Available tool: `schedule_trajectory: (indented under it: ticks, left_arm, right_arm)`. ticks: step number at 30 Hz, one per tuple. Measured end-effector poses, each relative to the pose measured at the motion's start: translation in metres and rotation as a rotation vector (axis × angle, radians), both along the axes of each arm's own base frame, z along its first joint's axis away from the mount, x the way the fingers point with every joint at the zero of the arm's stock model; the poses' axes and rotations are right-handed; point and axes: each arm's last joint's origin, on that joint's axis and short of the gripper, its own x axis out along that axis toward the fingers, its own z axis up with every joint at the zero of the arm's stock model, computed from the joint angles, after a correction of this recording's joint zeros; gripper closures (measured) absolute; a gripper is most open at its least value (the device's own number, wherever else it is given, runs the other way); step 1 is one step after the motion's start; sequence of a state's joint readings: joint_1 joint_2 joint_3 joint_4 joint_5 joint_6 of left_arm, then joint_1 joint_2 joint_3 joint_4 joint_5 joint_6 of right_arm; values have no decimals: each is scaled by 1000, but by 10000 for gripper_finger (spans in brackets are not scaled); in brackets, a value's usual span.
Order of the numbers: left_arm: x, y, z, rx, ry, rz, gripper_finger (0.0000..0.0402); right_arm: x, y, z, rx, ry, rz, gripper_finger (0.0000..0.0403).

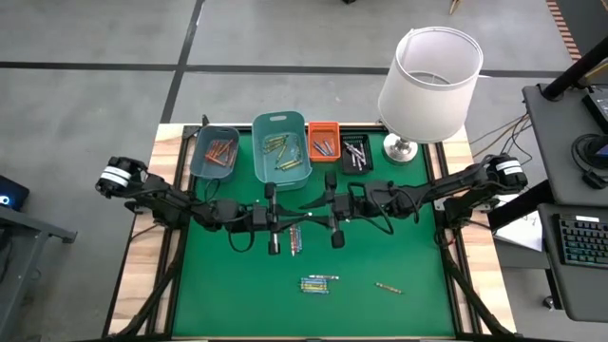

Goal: Sort crayons
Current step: Put the white crayon into the black bin

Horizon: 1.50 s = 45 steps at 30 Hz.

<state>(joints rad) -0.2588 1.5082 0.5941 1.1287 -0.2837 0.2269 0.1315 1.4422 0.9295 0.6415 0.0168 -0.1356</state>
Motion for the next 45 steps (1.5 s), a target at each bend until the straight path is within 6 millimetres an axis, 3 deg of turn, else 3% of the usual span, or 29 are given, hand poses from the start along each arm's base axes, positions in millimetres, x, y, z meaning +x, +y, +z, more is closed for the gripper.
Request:
schedule_trajectory:
  ticks: [5, 10, 18, 22, 27, 31, 35, 42, 45]
  left_arm:
    - [0, 0, 0, -10, -1, 3, 398]
    - [0, 0, 0, -28, -2, 13, 372]
    - [0, 0, -3, -13, 37, 19, 298]
    - [-2, 3, -2, -2, 78, 111, 271]
    - [-13, 8, 5, 19, 174, 174, 259]
    - [-28, 13, 13, 1, 257, 217, 260]
    - [-43, 18, 23, -51, 296, 250, 266]
    - [-61, 23, 36, -124, 289, 247, 271]
    - [-62, 23, 37, -137, 287, 246, 271]
  right_arm:
    - [0, 1, 0, -11, 0, 7, 383]
    - [0, 0, 0, -6, 2, 0, 384]
    - [0, -1, -2, 11, 17, -14, 384]
    - [0, -1, -3, 10, 30, -22, 384]
    - [-5, -10, -3, -5, 95, -260, 384]
    - [-10, -32, -7, -35, 220, -638, 385]
    - [-17, -66, -16, -22, 352, -944, 385]
    - [-43, -140, -48, 204, 544, -1182, 385]
    - [-54, -164, -57, 324, 556, -1186, 385]
